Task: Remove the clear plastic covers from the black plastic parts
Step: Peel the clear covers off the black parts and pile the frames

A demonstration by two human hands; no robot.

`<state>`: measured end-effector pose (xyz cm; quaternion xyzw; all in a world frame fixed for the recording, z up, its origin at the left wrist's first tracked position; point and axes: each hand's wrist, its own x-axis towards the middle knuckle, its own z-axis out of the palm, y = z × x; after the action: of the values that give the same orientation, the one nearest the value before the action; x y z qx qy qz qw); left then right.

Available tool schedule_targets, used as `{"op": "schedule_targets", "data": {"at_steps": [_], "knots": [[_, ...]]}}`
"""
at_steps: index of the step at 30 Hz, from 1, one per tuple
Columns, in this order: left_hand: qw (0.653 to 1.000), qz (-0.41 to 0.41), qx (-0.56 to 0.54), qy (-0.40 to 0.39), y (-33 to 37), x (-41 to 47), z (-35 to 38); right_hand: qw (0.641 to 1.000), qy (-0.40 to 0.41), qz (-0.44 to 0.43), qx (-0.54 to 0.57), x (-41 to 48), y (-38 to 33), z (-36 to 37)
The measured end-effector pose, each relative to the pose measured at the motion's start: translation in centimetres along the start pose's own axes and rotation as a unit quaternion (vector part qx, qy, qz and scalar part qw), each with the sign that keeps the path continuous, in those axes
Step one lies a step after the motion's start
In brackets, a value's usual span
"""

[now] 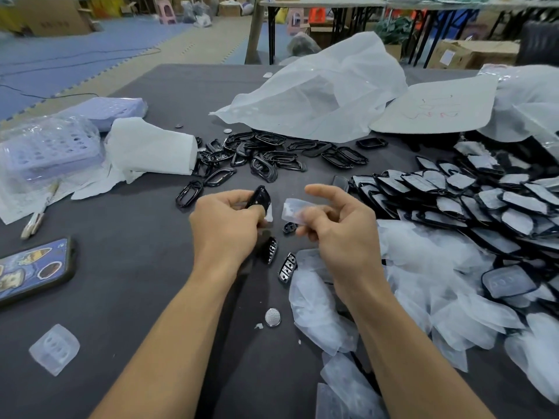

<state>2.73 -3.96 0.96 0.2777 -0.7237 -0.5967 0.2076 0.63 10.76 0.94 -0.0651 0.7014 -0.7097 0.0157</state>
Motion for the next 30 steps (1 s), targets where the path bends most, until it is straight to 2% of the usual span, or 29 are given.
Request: {"op": "schedule_targets", "data": {"at_steps": [4,8,11,15,17,21,26,30], "knots": [[0.987,-0.064,-0.127,-0.08,0.7,-0.5,0.2,0.999,0.02,0.005,0.028,0.3,0.0,-0.9],[0.978,-0.072,-0.164,-0.11,0.9,-0.8,0.3,0.997,0.018,0.019,0.07,0.5,-0.5,-1.6],[0.977,-0.061,-0.147,-0.144,0.8,-1.1,0.6,0.989,-0.028,0.029,0.143,0.5,-1.1,-2.0],[0.97,-0.056,-0.128,-0.199,0.5,-1.4,1.1,0.964,-0.144,0.055,0.218,0.5,-1.8,-2.7],[0.966,-0.048,-0.113,-0.23,0.4,-1.7,1.3,0.98,-0.126,0.042,0.151,0.3,-1.6,-2.6],[0.956,-0.041,-0.118,-0.267,0.0,-2.0,1.4,1.0,-0.01,-0.015,0.009,0.3,-1.0,-1.9],[0.939,-0.026,-0.144,-0.312,-0.2,-1.8,1.3,0.981,0.07,-0.114,-0.14,0.0,-0.7,-1.7],[0.92,-0.025,-0.157,-0.359,-0.3,-1.6,1.2,0.967,0.105,-0.143,-0.186,0.0,-0.7,-1.7]]}}
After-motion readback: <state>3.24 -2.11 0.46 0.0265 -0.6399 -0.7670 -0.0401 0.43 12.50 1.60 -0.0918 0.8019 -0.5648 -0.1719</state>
